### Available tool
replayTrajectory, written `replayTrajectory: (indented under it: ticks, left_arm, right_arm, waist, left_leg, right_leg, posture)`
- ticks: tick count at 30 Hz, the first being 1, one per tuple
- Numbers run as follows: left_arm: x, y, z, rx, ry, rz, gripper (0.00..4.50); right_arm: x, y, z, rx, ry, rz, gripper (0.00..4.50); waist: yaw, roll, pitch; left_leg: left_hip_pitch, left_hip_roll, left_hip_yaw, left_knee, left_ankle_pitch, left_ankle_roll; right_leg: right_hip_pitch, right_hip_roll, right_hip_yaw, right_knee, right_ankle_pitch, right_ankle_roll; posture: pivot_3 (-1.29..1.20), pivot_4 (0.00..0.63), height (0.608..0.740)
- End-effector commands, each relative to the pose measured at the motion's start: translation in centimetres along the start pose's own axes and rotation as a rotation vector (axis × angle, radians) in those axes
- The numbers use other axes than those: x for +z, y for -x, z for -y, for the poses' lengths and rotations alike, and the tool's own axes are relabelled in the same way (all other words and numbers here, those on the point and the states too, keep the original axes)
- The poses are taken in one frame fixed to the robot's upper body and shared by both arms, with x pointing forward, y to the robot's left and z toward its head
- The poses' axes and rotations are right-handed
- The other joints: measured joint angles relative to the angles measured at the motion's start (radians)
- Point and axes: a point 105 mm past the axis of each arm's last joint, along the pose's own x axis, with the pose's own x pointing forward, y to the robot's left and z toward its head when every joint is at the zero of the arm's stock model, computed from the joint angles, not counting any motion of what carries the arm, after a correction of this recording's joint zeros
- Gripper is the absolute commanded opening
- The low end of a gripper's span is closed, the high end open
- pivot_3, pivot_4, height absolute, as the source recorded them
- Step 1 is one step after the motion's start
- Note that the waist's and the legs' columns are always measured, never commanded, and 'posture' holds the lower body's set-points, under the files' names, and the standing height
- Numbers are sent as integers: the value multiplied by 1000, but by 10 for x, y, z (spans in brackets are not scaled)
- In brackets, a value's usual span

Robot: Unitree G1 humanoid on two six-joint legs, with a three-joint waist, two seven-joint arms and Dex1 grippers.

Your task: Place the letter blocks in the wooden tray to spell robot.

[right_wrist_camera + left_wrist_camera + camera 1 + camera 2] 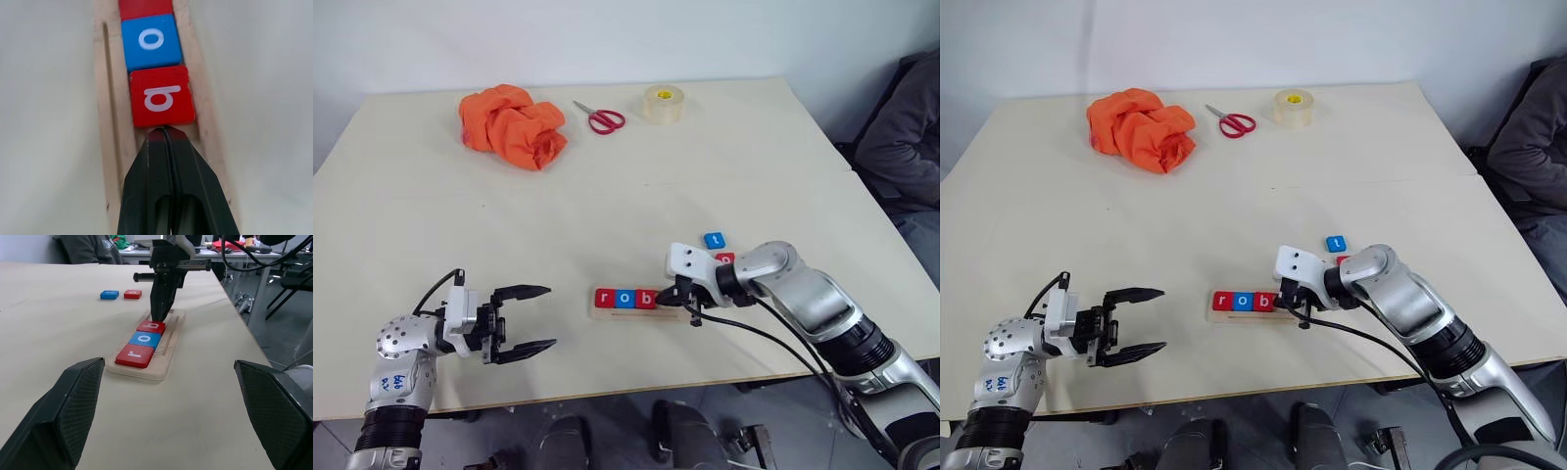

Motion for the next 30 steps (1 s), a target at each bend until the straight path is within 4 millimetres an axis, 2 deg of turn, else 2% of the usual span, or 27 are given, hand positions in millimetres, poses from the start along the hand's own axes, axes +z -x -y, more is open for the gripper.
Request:
replayTrajectory:
  ticks: [1, 11, 19, 22, 28, 30]
  left_arm:
    - [3, -2, 2, -3, -14, 10, 4500]
    - [2, -5, -2, -4, -13, 16, 4500]
    - [1, -7, -4, -7, -11, 21, 4500]
    - [0, -8, -6, -7, -11, 25, 4500]
    - [0, -11, -9, -13, -6, 30, 4500]
    - [0, -11, -10, -18, -4, 30, 4500]
  right_arm:
    - [8, 2, 2, -8, 38, 12, 25]
    - [15, 8, 4, -16, 63, 36, 25]
    - [19, 41, 8, -84, 61, 103, 25]
    - [10, 58, 5, -115, 27, 147, 25]
    - [-23, 88, 18, -354, -147, 164, 25]
    - [-33, 95, 13, -388, -228, 171, 371]
  waist:
    - [0, 0, 0]
    - [0, 0, 0]
    - [2, 0, 0]
    - [8, 0, 0]
    - [19, 0, 0]
    - [22, 0, 0]
  left_leg:
    - [0, 0, 0, 0, 0, 0]
    - [0, 0, 0, 0, 0, 0]
    - [0, 0, 0, 0, 0, 0]
    - [0, 0, 0, 0, 0, 0]
    - [0, -1, 1, 1, 0, 0]
    - [1, 0, 1, 0, 0, 0]
  right_leg:
    - [0, 0, 0, 0, 0, 0]
    - [0, 0, 0, 0, 0, 0]
    - [0, 0, 0, 0, 0, 0]
    - [0, 0, 0, 0, 0, 0]
    - [0, 0, 0, 0, 0, 0]
    - [0, 0, 0, 0, 0, 0]
  posture:
    - [0, 150, 740]
    - [0, 150, 740]
    - [0, 150, 740]
    - [0, 150, 740]
    - [0, 150, 740]
    - [0, 150, 740]
